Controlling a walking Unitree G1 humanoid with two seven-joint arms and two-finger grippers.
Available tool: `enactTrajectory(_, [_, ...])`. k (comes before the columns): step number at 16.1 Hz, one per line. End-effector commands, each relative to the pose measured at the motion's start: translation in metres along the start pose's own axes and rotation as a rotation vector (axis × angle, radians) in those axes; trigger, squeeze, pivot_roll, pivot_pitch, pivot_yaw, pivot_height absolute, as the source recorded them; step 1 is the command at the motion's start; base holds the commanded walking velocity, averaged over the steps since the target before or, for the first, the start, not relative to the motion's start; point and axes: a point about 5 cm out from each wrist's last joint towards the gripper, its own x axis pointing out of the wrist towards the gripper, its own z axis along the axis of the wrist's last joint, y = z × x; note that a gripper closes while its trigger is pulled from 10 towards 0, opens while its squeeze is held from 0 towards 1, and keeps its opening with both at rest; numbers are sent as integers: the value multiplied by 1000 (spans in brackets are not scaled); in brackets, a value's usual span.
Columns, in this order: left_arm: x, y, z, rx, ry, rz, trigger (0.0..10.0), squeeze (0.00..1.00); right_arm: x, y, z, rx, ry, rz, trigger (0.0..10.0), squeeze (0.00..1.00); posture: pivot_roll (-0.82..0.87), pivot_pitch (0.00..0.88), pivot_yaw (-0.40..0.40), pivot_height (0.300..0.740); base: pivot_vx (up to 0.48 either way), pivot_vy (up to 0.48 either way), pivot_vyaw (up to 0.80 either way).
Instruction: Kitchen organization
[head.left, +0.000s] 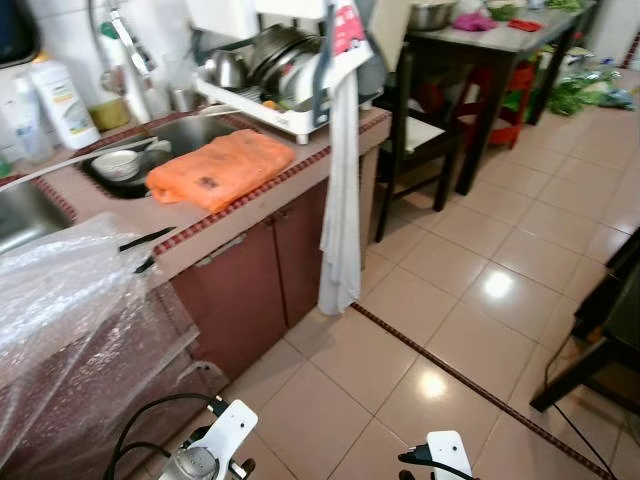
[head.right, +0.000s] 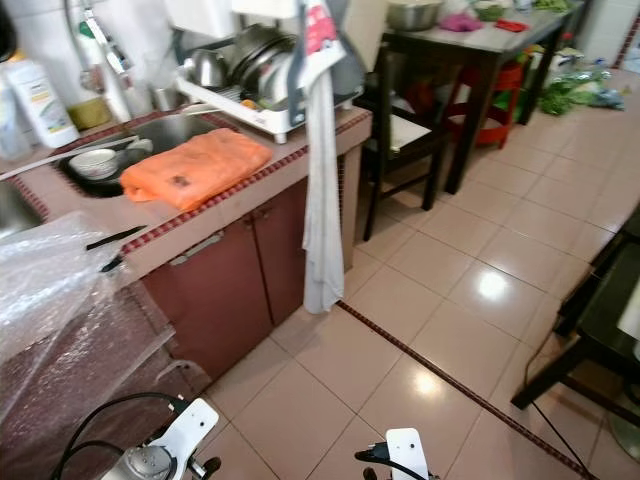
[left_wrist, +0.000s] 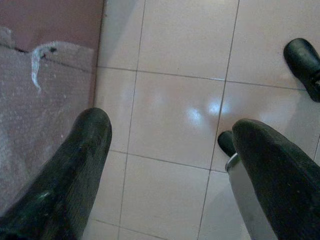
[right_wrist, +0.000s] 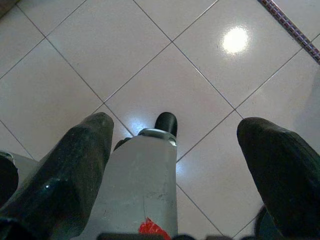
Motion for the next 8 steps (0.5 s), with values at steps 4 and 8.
enactTrajectory(4, [0, 2, -1, 12, 2, 8, 10000, 0, 0, 2, -1, -9, 2, 6, 10000, 0, -97, 8, 70, 740, 0, 0, 0])
enactTrajectory(8, [0, 1, 0, 10, 2, 4, 10000, 0, -1, 3, -4, -16, 8, 8, 10000, 0, -100, 12, 71, 740, 0, -358, 0])
